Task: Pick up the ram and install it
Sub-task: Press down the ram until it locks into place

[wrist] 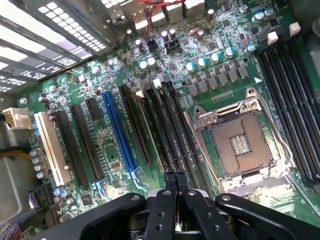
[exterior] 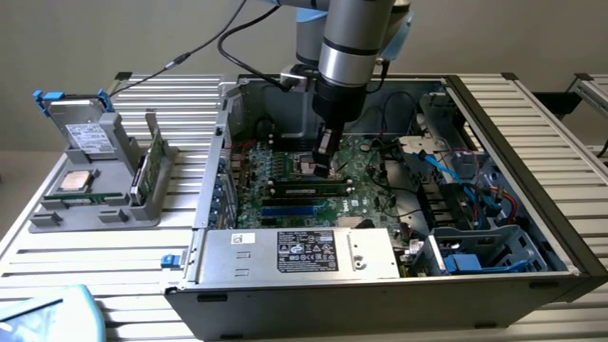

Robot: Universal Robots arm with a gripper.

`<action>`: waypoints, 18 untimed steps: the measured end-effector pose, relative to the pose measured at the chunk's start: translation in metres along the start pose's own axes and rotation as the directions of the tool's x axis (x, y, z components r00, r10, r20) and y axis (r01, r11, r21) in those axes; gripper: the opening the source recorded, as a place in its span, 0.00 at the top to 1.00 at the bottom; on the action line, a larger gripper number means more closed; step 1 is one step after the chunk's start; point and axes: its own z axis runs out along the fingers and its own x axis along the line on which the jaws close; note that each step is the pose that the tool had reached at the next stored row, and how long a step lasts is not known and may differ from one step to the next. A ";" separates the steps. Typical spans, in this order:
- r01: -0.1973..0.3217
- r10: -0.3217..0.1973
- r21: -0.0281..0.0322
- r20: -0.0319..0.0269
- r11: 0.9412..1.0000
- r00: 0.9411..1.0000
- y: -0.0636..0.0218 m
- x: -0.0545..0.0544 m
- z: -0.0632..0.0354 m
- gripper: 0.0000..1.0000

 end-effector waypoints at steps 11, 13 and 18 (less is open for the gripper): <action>-0.101 0.101 -0.008 0.010 0.995 0.995 0.0001 0.000 0.0000 0.90; -0.117 0.117 -0.010 0.011 0.993 0.993 0.0004 0.000 0.0001 0.90; -0.143 0.144 -0.013 0.013 0.990 0.990 0.0015 0.001 0.0001 0.90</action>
